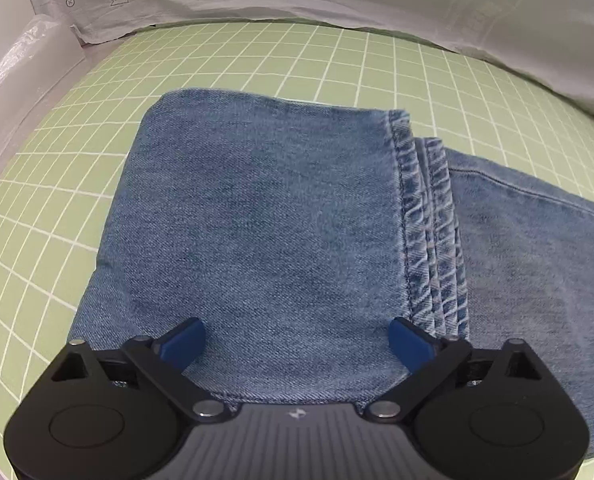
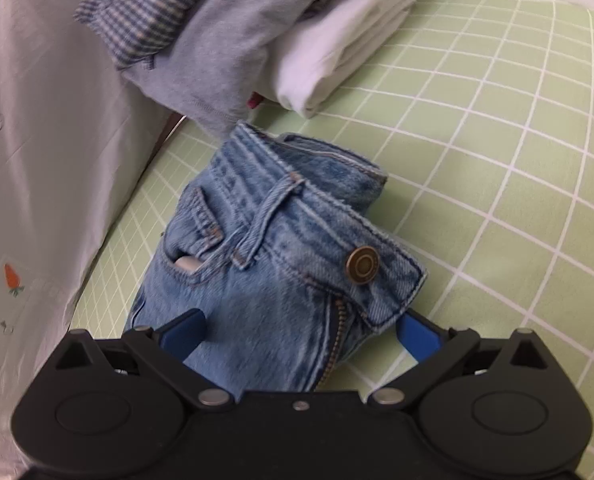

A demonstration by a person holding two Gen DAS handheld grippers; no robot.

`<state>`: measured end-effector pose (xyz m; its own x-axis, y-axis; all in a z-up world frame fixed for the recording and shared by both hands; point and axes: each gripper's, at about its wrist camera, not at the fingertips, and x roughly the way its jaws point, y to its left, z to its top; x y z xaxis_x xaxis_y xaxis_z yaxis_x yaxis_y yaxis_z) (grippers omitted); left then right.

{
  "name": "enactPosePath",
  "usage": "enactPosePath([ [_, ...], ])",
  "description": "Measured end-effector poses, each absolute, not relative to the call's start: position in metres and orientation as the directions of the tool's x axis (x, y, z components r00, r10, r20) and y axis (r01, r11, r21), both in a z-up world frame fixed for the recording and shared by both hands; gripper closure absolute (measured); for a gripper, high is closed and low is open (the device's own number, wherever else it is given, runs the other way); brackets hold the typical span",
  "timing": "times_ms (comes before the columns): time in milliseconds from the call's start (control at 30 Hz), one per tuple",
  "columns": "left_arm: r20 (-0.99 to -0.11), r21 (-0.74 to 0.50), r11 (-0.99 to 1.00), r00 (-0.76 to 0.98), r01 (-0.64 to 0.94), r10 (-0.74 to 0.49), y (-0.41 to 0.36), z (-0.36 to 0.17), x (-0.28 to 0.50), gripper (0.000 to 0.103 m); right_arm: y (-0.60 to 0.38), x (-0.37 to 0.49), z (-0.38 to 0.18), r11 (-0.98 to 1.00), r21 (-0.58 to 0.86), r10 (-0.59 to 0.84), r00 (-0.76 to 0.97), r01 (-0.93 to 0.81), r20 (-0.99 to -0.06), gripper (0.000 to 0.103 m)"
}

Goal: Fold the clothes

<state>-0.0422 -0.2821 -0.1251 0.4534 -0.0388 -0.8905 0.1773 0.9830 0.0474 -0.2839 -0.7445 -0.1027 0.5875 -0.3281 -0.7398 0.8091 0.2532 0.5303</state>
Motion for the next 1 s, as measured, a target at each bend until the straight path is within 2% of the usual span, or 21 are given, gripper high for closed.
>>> enactPosePath([
  [167, -0.89, 0.029, 0.99, 0.453, 0.14, -0.038, -0.278, -0.125, -0.042, 0.0, -0.751, -0.272, -0.103, 0.284, 0.485, -0.333, 0.559, 0.827, -0.759, 0.002],
  [267, -0.882, 0.03, 0.991, 0.47, 0.128, -0.034, -0.277, -0.124, -0.047, 0.0, -0.754, -0.269, -0.103, 0.319, 0.496, -0.313, 0.584, 0.807, -0.749, 0.037],
  [300, -0.88, 0.03, 0.991, 0.474, 0.127, -0.034, -0.278, -0.124, -0.049, 0.0, -0.754, -0.27, -0.103, 0.324, 0.497, -0.314, 0.587, 0.805, -0.746, 0.044],
  [400, -0.883, 0.028, 0.992, 0.469, 0.125, -0.034, -0.277, -0.122, -0.05, 0.0, -0.753, -0.273, -0.1, 0.35, 0.495, -0.318, 0.598, 0.795, -0.736, 0.053],
  [600, -0.907, -0.002, 0.992, 0.417, 0.125, -0.055, -0.272, -0.115, -0.044, 0.0, -0.739, -0.264, -0.069, 0.489, 0.422, -0.367, 0.619, 0.763, -0.694, 0.058],
  [700, -0.889, -0.048, 0.994, 0.45, 0.099, -0.088, -0.263, -0.101, -0.048, 0.0, -0.728, -0.257, -0.047, 0.567, 0.377, -0.387, 0.64, 0.733, -0.663, 0.06],
  [1000, -0.828, -0.065, 0.993, 0.55, 0.101, -0.111, -0.233, -0.061, -0.055, 0.0, -0.666, -0.223, 0.007, 0.774, 0.213, -0.405, 0.724, 0.597, -0.558, 0.068],
])
